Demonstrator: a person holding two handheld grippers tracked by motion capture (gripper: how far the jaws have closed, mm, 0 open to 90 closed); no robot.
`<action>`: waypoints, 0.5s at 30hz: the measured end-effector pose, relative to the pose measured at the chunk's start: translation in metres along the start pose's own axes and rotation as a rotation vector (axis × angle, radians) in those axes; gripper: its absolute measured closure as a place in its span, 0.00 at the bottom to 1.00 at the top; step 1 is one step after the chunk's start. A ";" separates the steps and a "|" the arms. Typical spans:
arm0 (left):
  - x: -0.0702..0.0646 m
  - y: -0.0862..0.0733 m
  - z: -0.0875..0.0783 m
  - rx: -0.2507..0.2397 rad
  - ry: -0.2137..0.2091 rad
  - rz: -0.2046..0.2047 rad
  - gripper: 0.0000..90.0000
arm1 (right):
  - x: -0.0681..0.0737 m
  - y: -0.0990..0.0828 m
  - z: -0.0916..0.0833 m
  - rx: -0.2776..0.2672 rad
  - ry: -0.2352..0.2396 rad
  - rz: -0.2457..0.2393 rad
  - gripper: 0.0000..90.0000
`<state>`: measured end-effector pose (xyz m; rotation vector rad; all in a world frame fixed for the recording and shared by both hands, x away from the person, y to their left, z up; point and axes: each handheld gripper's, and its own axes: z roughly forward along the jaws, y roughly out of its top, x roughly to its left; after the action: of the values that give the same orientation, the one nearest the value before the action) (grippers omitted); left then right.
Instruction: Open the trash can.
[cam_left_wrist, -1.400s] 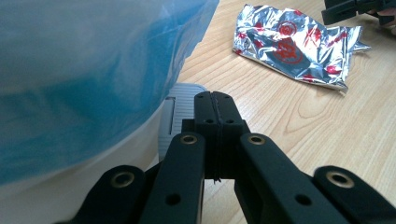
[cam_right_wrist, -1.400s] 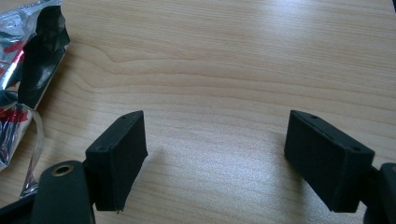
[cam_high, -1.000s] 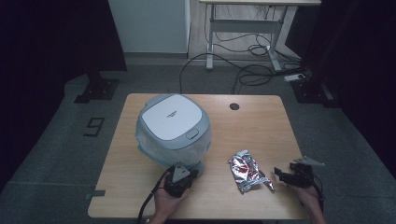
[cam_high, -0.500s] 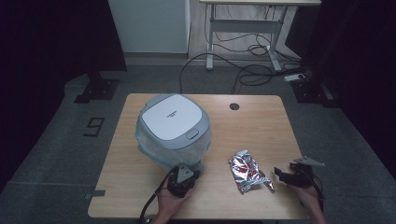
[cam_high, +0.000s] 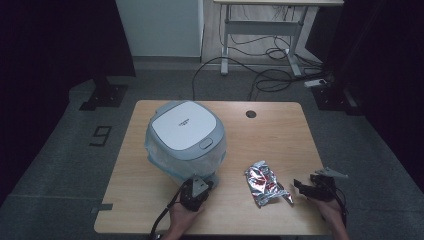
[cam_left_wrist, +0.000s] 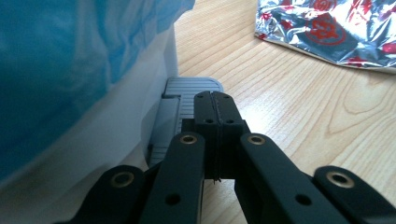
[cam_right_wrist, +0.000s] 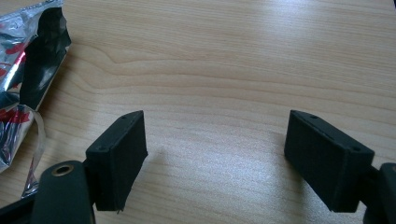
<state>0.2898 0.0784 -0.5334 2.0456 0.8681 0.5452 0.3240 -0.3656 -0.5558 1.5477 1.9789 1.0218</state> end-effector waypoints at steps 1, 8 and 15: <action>0.000 0.000 0.001 0.000 0.005 0.004 1.00 | 0.000 0.000 0.000 0.000 0.000 0.000 0.23; -0.001 -0.001 0.003 0.001 0.020 0.011 1.00 | 0.001 0.000 0.000 0.000 0.003 -0.007 0.24; -0.002 -0.004 0.004 -0.003 0.023 0.008 1.00 | 0.001 0.000 0.000 0.000 0.002 -0.011 0.24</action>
<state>0.2896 0.0766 -0.5385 2.0445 0.8720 0.5754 0.3237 -0.3648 -0.5558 1.5347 1.9871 1.0192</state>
